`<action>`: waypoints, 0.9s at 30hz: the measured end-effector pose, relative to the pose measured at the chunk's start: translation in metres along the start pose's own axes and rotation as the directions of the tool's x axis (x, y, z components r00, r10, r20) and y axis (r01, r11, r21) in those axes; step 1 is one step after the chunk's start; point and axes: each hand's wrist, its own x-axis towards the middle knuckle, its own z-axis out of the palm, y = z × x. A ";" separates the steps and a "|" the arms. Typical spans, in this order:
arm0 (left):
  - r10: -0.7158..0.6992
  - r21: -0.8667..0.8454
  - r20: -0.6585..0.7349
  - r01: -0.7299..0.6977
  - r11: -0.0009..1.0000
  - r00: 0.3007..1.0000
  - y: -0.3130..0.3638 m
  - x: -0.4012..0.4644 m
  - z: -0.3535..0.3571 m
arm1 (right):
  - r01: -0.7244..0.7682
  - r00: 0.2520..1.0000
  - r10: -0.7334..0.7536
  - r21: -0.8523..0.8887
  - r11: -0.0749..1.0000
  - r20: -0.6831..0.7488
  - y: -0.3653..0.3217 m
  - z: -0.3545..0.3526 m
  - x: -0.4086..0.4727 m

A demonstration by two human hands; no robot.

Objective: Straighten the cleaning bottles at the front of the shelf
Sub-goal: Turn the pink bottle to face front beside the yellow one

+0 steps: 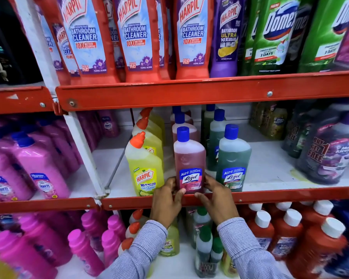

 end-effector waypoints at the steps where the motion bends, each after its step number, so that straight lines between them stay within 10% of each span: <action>1: -0.002 0.001 0.004 0.002 1.000 1.000 0.000 0.001 0.000 | 0.005 1.000 -0.005 0.000 1.000 0.002 0.000 0.000 0.000; 6: -0.022 -0.028 -0.038 0.021 0.999 0.999 0.002 -0.005 0.000 | 0.086 0.993 -0.084 0.019 0.996 -0.087 0.007 -0.007 -0.009; 10: 0.104 -0.029 -0.318 -0.120 0.992 0.942 0.028 -0.036 0.015 | 0.140 0.885 -0.108 0.038 0.989 -0.453 0.023 -0.037 -0.029; 13: 0.196 -0.059 -0.273 -0.219 0.974 0.942 0.051 -0.043 0.040 | 0.051 0.817 0.017 0.102 0.993 -0.576 0.041 -0.063 -0.025; 19: 0.136 -0.004 -0.054 -0.137 0.991 0.989 0.067 -0.017 0.088 | -0.040 0.999 0.040 -0.072 0.997 -0.009 0.076 -0.084 -0.002; 27: 0.056 0.063 -0.089 -0.050 0.997 0.994 0.069 -0.005 0.103 | 0.008 0.998 -0.007 -0.017 1.000 0.067 0.089 -0.093 0.011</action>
